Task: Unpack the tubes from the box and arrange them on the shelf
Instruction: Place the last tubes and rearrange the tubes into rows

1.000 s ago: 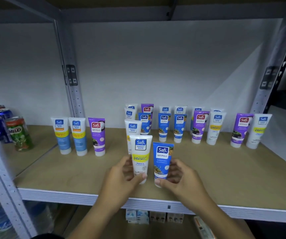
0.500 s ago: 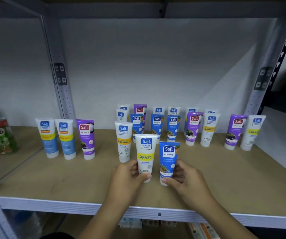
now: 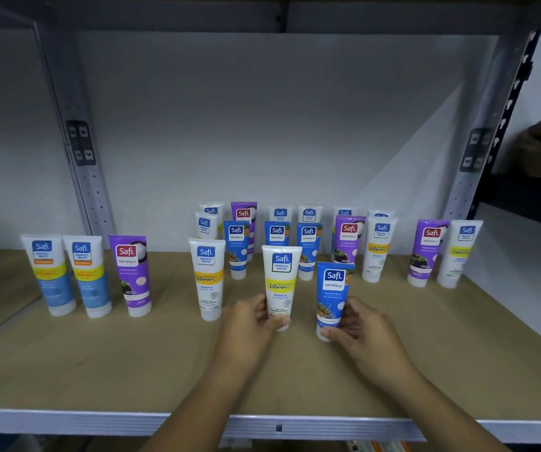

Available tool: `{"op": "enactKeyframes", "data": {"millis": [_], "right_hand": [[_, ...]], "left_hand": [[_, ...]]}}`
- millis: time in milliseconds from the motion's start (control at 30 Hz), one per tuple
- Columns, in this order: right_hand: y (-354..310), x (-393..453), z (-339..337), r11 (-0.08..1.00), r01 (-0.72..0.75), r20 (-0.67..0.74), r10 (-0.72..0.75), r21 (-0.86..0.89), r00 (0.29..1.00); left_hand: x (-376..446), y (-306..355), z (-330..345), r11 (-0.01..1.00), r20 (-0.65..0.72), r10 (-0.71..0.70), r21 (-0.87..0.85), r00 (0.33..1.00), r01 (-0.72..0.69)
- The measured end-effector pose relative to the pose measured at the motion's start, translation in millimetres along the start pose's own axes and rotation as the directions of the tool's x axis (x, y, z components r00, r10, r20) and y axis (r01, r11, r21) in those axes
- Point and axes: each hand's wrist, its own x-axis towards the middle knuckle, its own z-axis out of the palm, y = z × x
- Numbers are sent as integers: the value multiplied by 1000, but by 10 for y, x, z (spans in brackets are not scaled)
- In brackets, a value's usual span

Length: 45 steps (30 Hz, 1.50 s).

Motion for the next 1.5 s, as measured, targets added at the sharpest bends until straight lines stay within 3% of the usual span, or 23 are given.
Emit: {"op": "enactKeyframes", "data": {"millis": [967,1133,1200,1267,1367,1500], "right_hand": [[109,24,12,999,49,-92,-51,-24,994],[119,6,11,998,50,-84,-52,-28,995],[109,-15,-3,999,44,-85,-45,-23,995],[94,-42,-32,999,43,-94,-46,-25,995],[91,-74,-90,999,36,-102,-39,-36,994],[134,-97,-198,997,37,-119,-45,-64,992]], "left_hand": [[141,-45,140,998,2,37,56,999,-37],[-79,-39,50,980,-161,40,200,986,-7],[-220,33,29,977,-67,105,191,992,-90],[-332,134,25,949,165,188,224,968,-223],[-366,206,46,873,482,230,282,846,-398],[-313,224,104,834,647,183,296,740,-465]]}}
